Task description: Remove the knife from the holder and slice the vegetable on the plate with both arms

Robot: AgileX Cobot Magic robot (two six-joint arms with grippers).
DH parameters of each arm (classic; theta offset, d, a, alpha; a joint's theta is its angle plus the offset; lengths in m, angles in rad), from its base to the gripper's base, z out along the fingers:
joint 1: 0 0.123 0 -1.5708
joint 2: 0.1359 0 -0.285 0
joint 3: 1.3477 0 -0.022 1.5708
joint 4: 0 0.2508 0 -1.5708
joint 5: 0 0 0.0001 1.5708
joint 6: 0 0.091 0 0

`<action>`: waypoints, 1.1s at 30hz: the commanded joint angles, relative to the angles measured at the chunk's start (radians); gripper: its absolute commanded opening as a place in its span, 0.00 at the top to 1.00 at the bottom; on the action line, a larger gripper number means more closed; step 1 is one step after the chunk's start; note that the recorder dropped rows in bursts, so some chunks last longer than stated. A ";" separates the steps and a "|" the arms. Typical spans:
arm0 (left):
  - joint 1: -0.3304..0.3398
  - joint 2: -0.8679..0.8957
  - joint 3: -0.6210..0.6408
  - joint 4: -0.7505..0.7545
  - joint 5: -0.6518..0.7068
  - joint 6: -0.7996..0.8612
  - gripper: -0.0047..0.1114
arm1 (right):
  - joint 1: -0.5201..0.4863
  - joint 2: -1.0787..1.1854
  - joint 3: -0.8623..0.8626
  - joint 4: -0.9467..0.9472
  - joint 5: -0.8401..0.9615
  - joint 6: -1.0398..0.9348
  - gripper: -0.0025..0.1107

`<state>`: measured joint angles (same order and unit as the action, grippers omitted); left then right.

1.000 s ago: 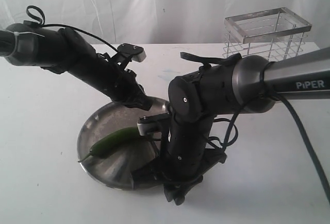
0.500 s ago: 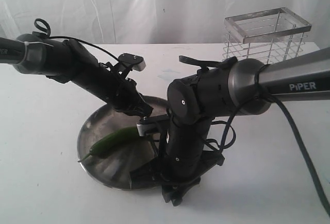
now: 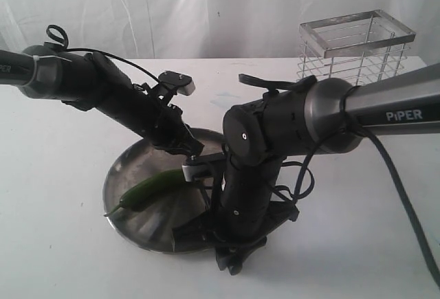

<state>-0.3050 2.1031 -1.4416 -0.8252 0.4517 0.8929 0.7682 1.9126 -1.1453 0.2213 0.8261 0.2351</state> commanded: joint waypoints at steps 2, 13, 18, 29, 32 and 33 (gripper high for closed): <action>0.002 0.010 -0.002 0.073 0.029 -0.051 0.96 | 0.000 -0.023 0.000 -0.004 -0.003 0.004 0.98; 0.002 0.061 0.000 0.176 0.062 -0.160 0.96 | 0.000 -0.026 0.000 -0.009 0.001 0.007 0.98; 0.002 0.061 0.000 0.176 0.076 -0.160 0.96 | -0.007 -0.026 0.000 -0.048 0.080 0.007 0.98; 0.002 0.061 0.000 0.176 0.124 -0.164 0.96 | -0.030 -0.026 0.000 -0.035 0.223 -0.036 0.98; 0.002 0.060 0.000 0.154 0.124 -0.164 0.96 | -0.030 -0.026 0.000 -0.041 0.249 -0.051 0.98; 0.002 0.060 -0.002 0.147 0.124 -0.164 0.96 | -0.030 -0.026 0.000 -0.041 0.249 -0.051 0.98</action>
<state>-0.3050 2.1374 -1.4572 -0.7048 0.5048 0.7364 0.7489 1.8964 -1.1453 0.1928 1.0434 0.1950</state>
